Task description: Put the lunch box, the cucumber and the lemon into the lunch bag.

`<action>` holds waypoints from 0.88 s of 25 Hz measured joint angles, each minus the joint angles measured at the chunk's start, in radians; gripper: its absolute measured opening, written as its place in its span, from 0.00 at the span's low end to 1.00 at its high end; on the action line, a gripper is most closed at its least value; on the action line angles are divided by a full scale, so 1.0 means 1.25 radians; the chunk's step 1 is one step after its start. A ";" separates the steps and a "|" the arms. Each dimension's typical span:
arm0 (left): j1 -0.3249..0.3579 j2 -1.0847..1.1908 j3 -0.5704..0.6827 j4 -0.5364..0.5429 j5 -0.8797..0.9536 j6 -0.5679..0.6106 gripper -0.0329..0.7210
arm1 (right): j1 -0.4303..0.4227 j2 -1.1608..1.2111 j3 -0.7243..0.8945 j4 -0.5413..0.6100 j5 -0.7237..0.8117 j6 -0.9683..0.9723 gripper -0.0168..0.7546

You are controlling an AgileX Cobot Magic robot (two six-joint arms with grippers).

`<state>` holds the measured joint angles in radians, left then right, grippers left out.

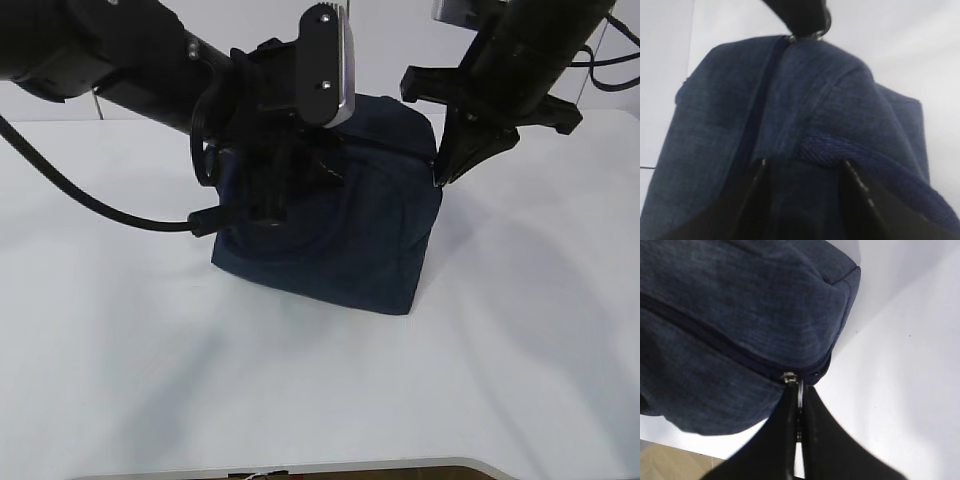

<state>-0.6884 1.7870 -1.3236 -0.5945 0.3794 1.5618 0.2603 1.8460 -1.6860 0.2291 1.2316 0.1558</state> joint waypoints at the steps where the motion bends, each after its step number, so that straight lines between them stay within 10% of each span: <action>1: 0.002 0.000 0.000 0.010 -0.004 0.000 0.42 | 0.000 0.000 0.000 0.000 0.000 0.000 0.03; 9: 0.003 0.000 -0.004 0.046 -0.018 0.002 0.02 | 0.000 0.000 0.000 0.005 0.000 0.000 0.03; 22: 0.003 0.000 -0.005 0.049 -0.021 0.002 0.04 | 0.000 0.000 0.000 0.005 0.001 0.000 0.03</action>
<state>-0.6841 1.7870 -1.3297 -0.5332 0.3533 1.5641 0.2603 1.8460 -1.6860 0.2352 1.2334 0.1558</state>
